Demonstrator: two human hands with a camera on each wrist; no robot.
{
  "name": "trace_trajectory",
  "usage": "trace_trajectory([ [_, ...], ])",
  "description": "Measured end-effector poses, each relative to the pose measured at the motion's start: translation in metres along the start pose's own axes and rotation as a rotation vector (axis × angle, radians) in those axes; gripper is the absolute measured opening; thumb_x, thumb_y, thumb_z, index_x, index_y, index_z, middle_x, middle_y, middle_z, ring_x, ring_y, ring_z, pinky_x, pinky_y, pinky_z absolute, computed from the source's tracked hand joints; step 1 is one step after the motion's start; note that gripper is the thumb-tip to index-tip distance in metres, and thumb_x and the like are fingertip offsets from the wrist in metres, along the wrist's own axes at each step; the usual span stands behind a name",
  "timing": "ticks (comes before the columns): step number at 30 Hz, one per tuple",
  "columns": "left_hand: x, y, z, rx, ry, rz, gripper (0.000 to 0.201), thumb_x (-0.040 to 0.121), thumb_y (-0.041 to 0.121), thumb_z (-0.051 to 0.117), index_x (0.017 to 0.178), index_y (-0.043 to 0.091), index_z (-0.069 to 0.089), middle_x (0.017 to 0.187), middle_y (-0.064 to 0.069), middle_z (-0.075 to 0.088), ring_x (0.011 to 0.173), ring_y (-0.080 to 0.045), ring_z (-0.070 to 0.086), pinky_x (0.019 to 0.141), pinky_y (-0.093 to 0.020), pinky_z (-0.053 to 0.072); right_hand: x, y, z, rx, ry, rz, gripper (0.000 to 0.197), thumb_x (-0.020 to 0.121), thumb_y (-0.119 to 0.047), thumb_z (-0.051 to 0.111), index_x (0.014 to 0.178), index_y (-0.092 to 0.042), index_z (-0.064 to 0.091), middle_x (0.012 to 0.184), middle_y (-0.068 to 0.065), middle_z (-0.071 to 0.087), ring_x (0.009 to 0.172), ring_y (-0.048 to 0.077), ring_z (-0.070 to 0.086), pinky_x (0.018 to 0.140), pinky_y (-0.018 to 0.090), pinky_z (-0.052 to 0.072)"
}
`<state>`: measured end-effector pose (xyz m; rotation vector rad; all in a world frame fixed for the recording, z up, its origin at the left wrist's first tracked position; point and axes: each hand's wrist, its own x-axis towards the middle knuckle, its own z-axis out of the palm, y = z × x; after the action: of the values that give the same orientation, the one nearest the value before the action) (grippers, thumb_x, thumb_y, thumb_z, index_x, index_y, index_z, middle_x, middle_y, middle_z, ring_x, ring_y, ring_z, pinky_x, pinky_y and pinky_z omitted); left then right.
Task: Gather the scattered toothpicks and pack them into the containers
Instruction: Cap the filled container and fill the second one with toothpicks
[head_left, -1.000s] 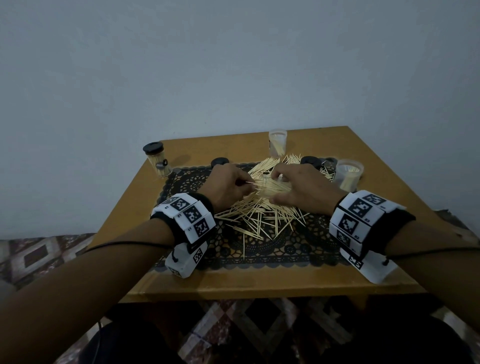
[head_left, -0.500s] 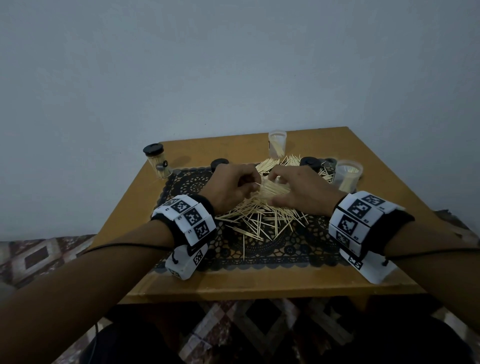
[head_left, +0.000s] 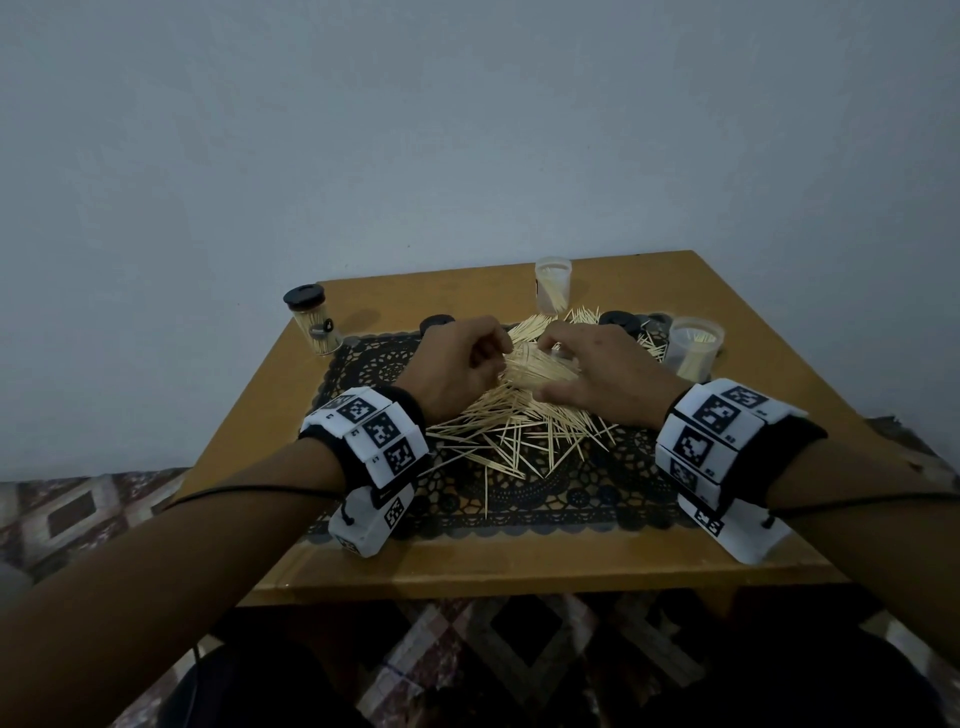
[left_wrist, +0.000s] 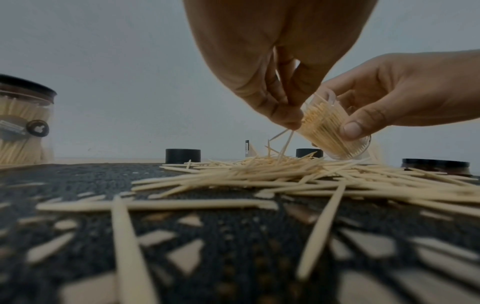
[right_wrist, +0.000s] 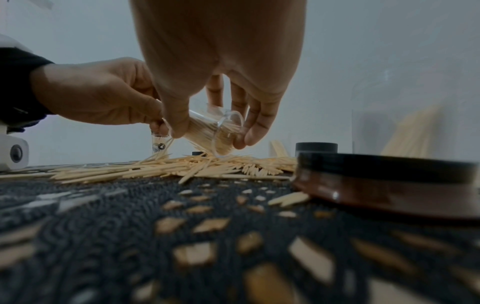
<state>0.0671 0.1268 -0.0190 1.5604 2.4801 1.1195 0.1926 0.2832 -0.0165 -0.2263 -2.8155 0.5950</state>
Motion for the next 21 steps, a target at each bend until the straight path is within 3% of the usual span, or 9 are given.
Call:
trace_trajectory([
  [2, 0.0, 0.001, -0.002, -0.052, 0.019, 0.015, 0.014, 0.087, -0.001, 0.061, 0.096, 0.009, 0.063, 0.081, -0.002, 0.067, 0.068, -0.009, 0.065, 0.065, -0.019, 0.054, 0.001, 0.001, 0.001, -0.012, -0.008, 0.01, 0.048, 0.079, -0.039, 0.076, 0.116, -0.016, 0.057, 0.113, 0.007, 0.065, 0.098, 0.022, 0.06, 0.081, 0.033, 0.049],
  [5, 0.0, 0.001, -0.001, 0.029, 0.092, 0.022, 0.019, 0.086, -0.003, 0.056, 0.098, 0.009, 0.063, 0.083, 0.0, 0.065, 0.072, -0.015, 0.061, 0.064, -0.022, 0.049, 0.002, 0.005, 0.002, -0.059, -0.022, 0.044, 0.048, 0.08, -0.04, 0.075, 0.116, -0.016, 0.056, 0.112, 0.007, 0.065, 0.099, 0.022, 0.059, 0.075, 0.03, 0.044],
  [8, 0.001, 0.0, -0.001, 0.185, 0.059, -0.107, 0.023, 0.079, -0.004, 0.054, 0.096, 0.011, 0.057, 0.092, -0.004, 0.062, 0.083, -0.021, 0.057, 0.068, -0.027, 0.044, 0.002, 0.008, 0.001, -0.071, -0.011, 0.086, 0.049, 0.08, -0.038, 0.075, 0.118, -0.014, 0.055, 0.113, 0.008, 0.063, 0.098, 0.022, 0.058, 0.081, 0.034, 0.049],
  [11, 0.001, -0.004, -0.003, 0.314, -0.195, -0.266, 0.029, 0.079, 0.014, 0.063, 0.105, 0.017, 0.051, 0.11, -0.008, 0.055, 0.096, -0.023, 0.053, 0.078, -0.034, 0.047, 0.003, 0.009, 0.0, -0.091, 0.005, 0.106, 0.05, 0.08, -0.038, 0.076, 0.118, -0.014, 0.054, 0.111, 0.006, 0.061, 0.091, 0.018, 0.053, 0.079, 0.033, 0.046],
  [13, 0.0, -0.006, -0.003, 0.412, -0.394, -0.295, 0.043, 0.08, 0.03, 0.067, 0.117, 0.018, 0.048, 0.123, -0.009, 0.046, 0.11, -0.026, 0.045, 0.089, -0.038, 0.044, 0.004, 0.01, 0.0, -0.105, 0.009, 0.123, 0.05, 0.08, -0.038, 0.076, 0.118, -0.014, 0.054, 0.11, 0.005, 0.061, 0.089, 0.016, 0.05, 0.077, 0.031, 0.045],
  [15, -0.001, -0.007, -0.002, 0.457, -0.463, -0.285, 0.058, 0.076, 0.041, 0.072, 0.123, 0.021, 0.045, 0.128, -0.006, 0.041, 0.117, -0.025, 0.038, 0.098, -0.041, 0.041, 0.005, 0.011, 0.0, -0.113, 0.018, 0.139, 0.05, 0.08, -0.037, 0.076, 0.119, -0.014, 0.054, 0.111, 0.006, 0.06, 0.09, 0.016, 0.049, 0.078, 0.032, 0.046],
  [18, -0.001, -0.007, 0.0, 0.432, -0.448, -0.251, 0.061, 0.073, 0.043, 0.077, 0.122, 0.021, 0.047, 0.124, -0.003, 0.046, 0.111, -0.021, 0.042, 0.093, -0.035, 0.042, 0.005, 0.012, 0.0, -0.13, 0.033, 0.157, 0.05, 0.08, -0.037, 0.076, 0.119, -0.015, 0.054, 0.111, 0.007, 0.061, 0.09, 0.017, 0.048, 0.077, 0.031, 0.044],
  [21, 0.0, -0.007, -0.001, 0.421, -0.395, -0.198, 0.046, 0.078, 0.035, 0.076, 0.114, 0.017, 0.055, 0.111, -0.002, 0.057, 0.095, -0.017, 0.051, 0.079, -0.028, 0.044, 0.006, 0.011, 0.0, -0.133, 0.028, 0.16, 0.051, 0.08, -0.036, 0.076, 0.12, -0.015, 0.054, 0.111, 0.007, 0.061, 0.089, 0.016, 0.047, 0.076, 0.03, 0.043],
])
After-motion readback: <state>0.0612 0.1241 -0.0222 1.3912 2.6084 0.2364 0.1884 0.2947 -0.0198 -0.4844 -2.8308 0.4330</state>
